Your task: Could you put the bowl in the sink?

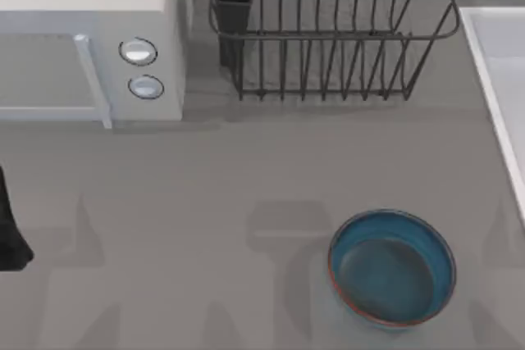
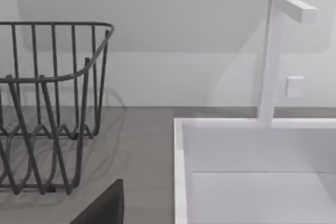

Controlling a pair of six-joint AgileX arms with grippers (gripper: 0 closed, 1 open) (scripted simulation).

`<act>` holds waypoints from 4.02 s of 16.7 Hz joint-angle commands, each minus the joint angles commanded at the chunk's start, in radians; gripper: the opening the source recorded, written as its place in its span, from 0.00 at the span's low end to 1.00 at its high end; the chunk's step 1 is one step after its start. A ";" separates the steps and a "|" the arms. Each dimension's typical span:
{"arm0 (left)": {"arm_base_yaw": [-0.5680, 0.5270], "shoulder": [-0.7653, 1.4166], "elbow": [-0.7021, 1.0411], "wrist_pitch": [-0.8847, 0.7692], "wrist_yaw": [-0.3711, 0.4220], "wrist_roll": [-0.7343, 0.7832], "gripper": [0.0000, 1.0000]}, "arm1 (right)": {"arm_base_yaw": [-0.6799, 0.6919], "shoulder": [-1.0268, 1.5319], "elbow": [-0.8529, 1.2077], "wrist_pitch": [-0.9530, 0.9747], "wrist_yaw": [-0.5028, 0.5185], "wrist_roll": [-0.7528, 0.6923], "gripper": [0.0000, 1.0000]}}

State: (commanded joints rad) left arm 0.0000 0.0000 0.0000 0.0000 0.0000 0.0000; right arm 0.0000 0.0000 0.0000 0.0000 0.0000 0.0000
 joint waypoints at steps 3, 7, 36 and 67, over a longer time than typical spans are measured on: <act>0.000 0.000 0.000 0.000 0.000 0.000 1.00 | 0.005 0.011 0.011 -0.011 0.000 0.005 1.00; 0.000 0.000 0.000 0.000 0.000 0.000 1.00 | 0.062 0.160 0.152 -0.144 -0.002 0.064 1.00; 0.000 0.000 0.000 0.000 0.000 0.000 1.00 | 0.491 1.614 1.150 -1.114 0.000 0.502 1.00; 0.000 0.000 0.000 0.000 0.000 0.000 1.00 | 0.496 1.725 0.932 -0.778 0.000 0.509 0.00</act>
State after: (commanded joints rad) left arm 0.0000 0.0000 0.0000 0.0000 0.0000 0.0000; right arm 0.4964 1.7245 0.9315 -0.7779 0.0004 0.5089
